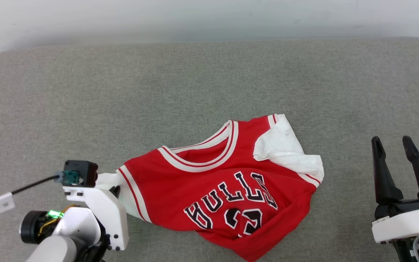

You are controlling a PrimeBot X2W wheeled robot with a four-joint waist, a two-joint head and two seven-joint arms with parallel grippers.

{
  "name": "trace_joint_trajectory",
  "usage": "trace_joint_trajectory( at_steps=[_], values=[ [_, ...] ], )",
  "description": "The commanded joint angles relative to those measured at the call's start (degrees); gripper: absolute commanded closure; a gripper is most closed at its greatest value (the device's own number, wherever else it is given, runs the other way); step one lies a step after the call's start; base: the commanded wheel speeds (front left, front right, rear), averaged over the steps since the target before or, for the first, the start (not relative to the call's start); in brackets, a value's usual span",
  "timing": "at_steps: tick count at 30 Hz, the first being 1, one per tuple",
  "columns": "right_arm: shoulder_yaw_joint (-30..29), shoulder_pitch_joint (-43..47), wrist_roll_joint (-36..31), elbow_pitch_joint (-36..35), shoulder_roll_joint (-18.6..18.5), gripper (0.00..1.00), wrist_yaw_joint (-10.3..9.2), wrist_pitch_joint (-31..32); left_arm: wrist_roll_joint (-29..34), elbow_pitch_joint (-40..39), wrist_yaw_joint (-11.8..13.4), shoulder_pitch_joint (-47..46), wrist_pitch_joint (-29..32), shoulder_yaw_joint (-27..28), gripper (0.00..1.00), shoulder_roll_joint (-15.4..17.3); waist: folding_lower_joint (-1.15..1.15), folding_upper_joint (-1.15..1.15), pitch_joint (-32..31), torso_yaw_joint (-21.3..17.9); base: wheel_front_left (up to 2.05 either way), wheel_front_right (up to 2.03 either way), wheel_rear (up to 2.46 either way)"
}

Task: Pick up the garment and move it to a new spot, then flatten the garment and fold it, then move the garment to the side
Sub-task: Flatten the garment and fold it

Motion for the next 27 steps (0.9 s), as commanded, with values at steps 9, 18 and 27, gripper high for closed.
trace_joint_trajectory(
  at_steps=[9, 18, 27],
  values=[
    [-0.34, 0.09, -1.02, 0.18, 0.1, 0.0, -0.04, 1.12, 0.03, 9.59, -0.09, 0.62, -16.23, 2.57, 0.0, -6.65, 0.0, 0.0, -2.03, -0.98, 0.0, 0.0, 0.0],
    [-0.31, 1.88, -2.04, -0.14, 0.1, 0.0, -0.03, 3.19, 3.72, 9.48, -0.39, 1.58, -35.09, 3.77, 0.0, -10.57, 0.0, 0.0, -6.59, -0.38, 0.0, 0.0, 0.0],
    [-1.22, 3.91, -3.13, 0.96, 0.1, 0.0, -0.04, 6.58, 8.02, 4.54, 1.35, 3.75, -44.03, 2.5, 0.0, -12.02, 0.0, 0.0, -9.47, 1.16, 0.0, 0.0, 0.0]
  ],
)
